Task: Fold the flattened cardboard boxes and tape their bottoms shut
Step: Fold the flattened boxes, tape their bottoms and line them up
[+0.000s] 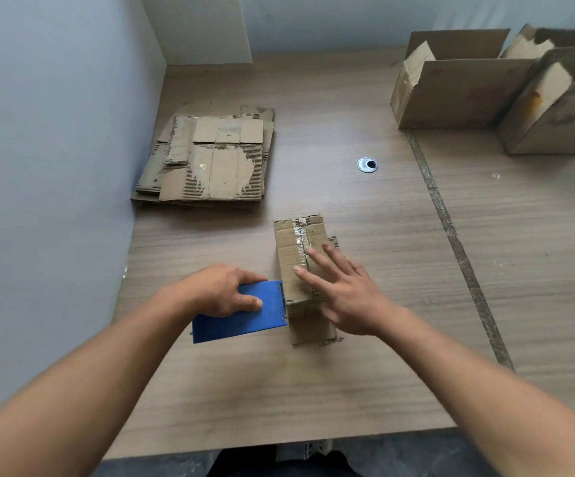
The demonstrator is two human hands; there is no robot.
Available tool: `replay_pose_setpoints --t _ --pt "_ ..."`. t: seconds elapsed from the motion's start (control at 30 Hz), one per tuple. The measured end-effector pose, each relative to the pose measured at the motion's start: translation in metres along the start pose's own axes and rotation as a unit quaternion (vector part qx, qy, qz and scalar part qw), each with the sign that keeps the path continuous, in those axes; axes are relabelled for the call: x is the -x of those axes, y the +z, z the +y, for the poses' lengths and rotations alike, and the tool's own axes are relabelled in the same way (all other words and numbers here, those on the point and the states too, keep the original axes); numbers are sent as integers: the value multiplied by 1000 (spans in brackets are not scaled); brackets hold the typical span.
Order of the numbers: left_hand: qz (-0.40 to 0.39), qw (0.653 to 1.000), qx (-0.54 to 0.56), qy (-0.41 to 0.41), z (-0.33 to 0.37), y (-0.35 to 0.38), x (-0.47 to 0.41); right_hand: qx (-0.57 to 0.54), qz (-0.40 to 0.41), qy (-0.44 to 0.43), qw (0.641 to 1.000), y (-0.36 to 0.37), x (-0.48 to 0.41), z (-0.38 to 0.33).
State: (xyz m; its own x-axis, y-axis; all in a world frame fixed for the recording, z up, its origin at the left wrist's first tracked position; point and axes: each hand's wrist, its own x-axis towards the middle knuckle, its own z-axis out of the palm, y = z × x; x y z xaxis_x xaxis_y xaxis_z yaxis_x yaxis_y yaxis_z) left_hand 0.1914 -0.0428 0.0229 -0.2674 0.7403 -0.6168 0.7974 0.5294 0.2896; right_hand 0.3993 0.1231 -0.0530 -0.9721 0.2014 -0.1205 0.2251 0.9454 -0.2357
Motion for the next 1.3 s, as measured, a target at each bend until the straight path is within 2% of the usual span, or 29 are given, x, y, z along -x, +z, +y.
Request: replay_pose_setpoints --t 0.1,0.33,0.6,0.83,1.2,1.3 --pt "7 1000 9 2 -5 3 0 34 -90 -31 995 -1 -19 -3" --pt "-8 997 70 24 -30 9 6 -4 -53 -35 998 11 -22 4" --pt "-113 977 174 45 -81 4 19 -10 -46 -31 998 15 -22 5" --pt "-141 979 143 17 -67 11 -15 -16 -34 -25 999 15 -21 5" --pt "-181 961 203 42 -45 20 -46 -28 -54 -1 998 11 -19 2" --pt "-157 975 151 47 -40 22 -46 -30 -59 -1 998 9 -19 -1"
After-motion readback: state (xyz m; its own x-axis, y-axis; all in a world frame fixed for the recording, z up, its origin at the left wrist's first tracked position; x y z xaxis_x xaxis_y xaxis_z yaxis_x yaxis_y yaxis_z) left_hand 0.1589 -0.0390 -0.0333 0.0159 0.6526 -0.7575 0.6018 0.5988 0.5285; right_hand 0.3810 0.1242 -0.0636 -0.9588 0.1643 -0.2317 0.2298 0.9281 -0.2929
